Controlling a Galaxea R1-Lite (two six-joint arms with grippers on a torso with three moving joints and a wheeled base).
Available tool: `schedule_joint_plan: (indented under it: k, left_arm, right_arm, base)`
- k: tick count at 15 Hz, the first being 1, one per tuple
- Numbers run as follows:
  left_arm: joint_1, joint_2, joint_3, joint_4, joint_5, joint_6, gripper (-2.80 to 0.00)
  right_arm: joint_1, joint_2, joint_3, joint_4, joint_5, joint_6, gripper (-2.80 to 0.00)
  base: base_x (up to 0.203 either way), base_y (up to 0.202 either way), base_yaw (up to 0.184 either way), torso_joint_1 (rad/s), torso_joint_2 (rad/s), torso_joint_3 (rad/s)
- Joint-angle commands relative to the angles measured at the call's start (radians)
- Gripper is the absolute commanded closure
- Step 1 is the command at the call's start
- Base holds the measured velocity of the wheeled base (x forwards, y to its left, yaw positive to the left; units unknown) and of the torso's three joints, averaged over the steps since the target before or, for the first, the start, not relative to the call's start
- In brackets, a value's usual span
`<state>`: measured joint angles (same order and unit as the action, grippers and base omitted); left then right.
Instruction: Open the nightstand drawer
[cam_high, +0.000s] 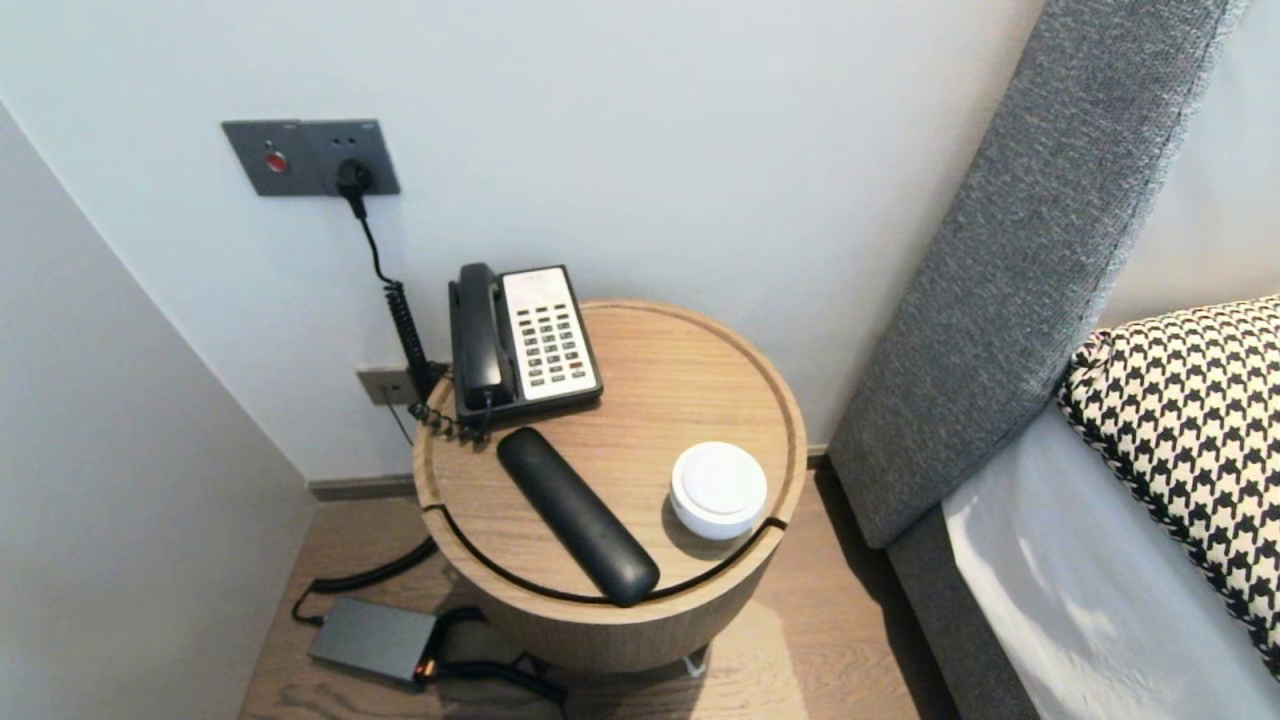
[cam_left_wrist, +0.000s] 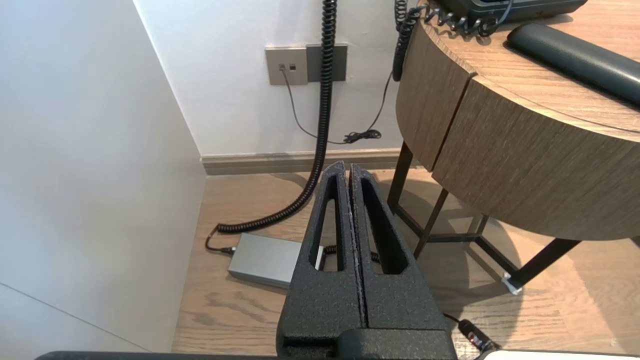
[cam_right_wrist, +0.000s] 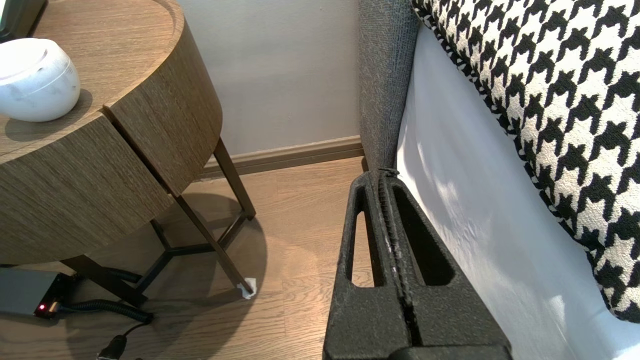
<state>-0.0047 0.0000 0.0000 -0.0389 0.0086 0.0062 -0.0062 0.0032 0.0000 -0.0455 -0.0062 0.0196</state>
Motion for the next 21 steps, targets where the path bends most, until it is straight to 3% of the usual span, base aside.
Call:
schedule_joint_plan:
  k: [1,17,21]
  left_arm:
    - [0.0,-0.002,0.009,-0.001,0.001,0.0,0.0]
    - [0.0,-0.002,0.009,-0.001,0.001,0.0,0.0]
    - [0.0,-0.002,0.009,-0.001,0.001,0.0,0.0]
  right_arm:
    - [0.0,0.001,0.026,0.0,0.0,0.0,0.0]
    - [0.0,0.001,0.013,0.011,-0.001,-0.015,0.0]
    - [0.001,-0.002,-0.067,0.162,0.004,-0.019,0.0]
  base:
    - [0.0,0.0,0.0,0.0,0.0,0.0]
    - [0.0,0.0,0.0,0.0,0.0,0.0]
    - [0.0,0.0,0.0,0.0,0.0,0.0]
